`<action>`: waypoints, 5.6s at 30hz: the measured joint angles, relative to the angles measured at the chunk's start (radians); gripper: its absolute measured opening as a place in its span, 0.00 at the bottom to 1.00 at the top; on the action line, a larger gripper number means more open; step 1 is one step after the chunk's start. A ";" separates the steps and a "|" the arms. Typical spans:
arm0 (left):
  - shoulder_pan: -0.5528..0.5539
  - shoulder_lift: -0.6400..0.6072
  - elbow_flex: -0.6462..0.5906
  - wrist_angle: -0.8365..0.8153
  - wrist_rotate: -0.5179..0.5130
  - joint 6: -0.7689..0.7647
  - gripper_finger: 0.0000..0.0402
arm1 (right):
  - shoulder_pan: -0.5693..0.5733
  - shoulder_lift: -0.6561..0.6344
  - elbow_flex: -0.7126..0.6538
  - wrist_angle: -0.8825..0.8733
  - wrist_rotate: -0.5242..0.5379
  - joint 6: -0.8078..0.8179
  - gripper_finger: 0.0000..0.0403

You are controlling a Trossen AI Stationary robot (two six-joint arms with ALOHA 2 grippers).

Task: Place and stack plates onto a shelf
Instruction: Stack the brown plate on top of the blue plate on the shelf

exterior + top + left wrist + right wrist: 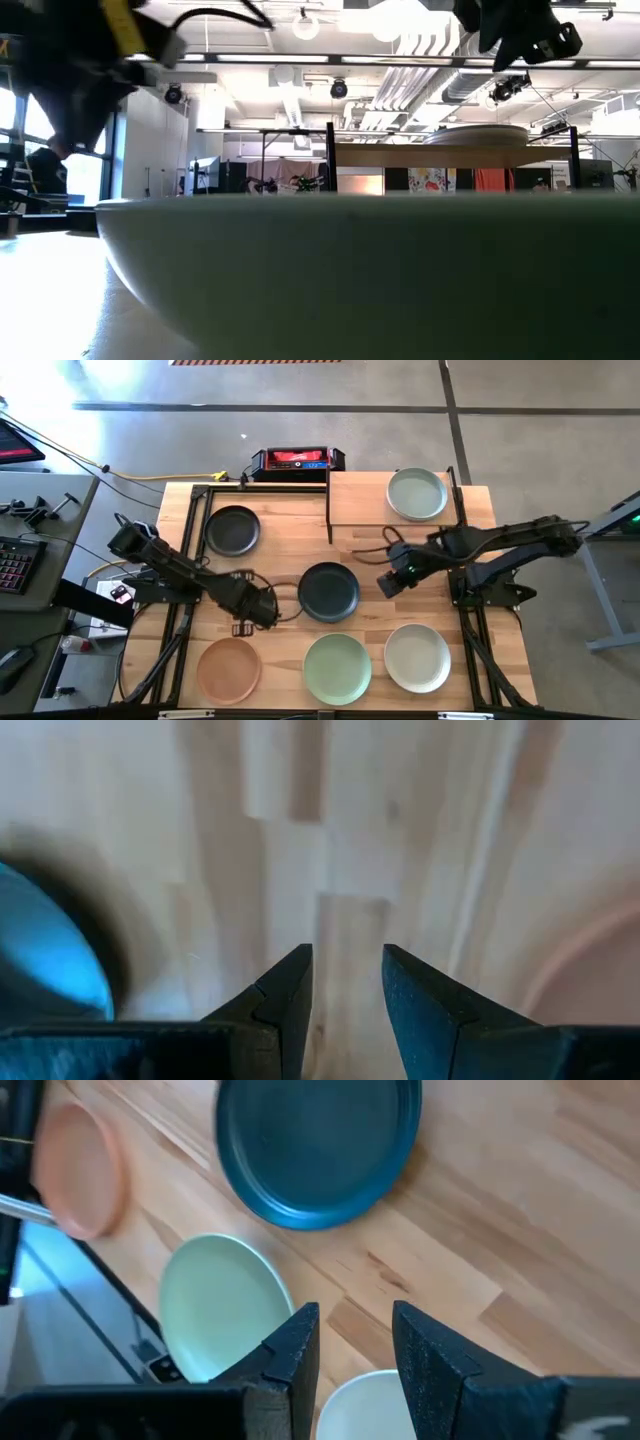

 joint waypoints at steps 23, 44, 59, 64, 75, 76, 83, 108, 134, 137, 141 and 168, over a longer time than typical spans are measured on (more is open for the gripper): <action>-0.313 0.001 -0.063 0.180 0.036 -0.049 0.27 | 0.086 0.231 0.000 0.281 -0.009 0.000 0.27; -0.313 0.078 -0.063 0.312 0.061 -0.095 0.27 | 0.087 0.229 0.000 0.282 -0.063 -0.070 0.27; -0.286 0.196 -0.063 0.310 0.097 -0.010 0.27 | 0.087 0.229 0.000 0.283 -0.067 -0.104 0.27; -0.267 0.208 -0.063 0.315 0.126 0.018 0.27 | 0.087 0.229 0.000 0.283 -0.066 -0.105 0.27; -0.255 0.211 -0.063 0.384 0.142 0.072 0.18 | 0.087 0.229 0.000 0.283 -0.066 -0.104 0.27; -0.253 0.211 -0.063 0.384 0.143 0.072 0.15 | 0.087 0.229 0.000 0.283 -0.066 -0.104 0.27; -0.251 0.209 -0.061 0.377 0.148 0.081 0.02 | 0.087 0.229 0.000 0.284 -0.065 -0.097 0.27; -0.065 -0.185 -0.063 0.008 -0.157 -0.047 0.00 | 0.085 0.229 0.000 0.685 -0.062 -0.379 0.27; 0.193 -0.376 -0.049 0.125 -0.650 -0.250 0.00 | -0.020 0.229 0.000 1.018 0.560 -1.013 0.27; 0.219 -0.372 -0.022 0.142 -0.710 -0.281 0.00 | -0.039 0.229 0.000 1.024 0.585 -1.102 0.27; 0.259 -0.373 0.001 0.177 -0.776 -0.288 0.00 | -0.057 0.229 0.001 1.023 0.638 -1.152 0.27; 0.375 -0.372 0.025 0.639 -0.814 0.062 0.00 | -0.126 0.229 0.002 0.969 0.720 -0.979 0.23</action>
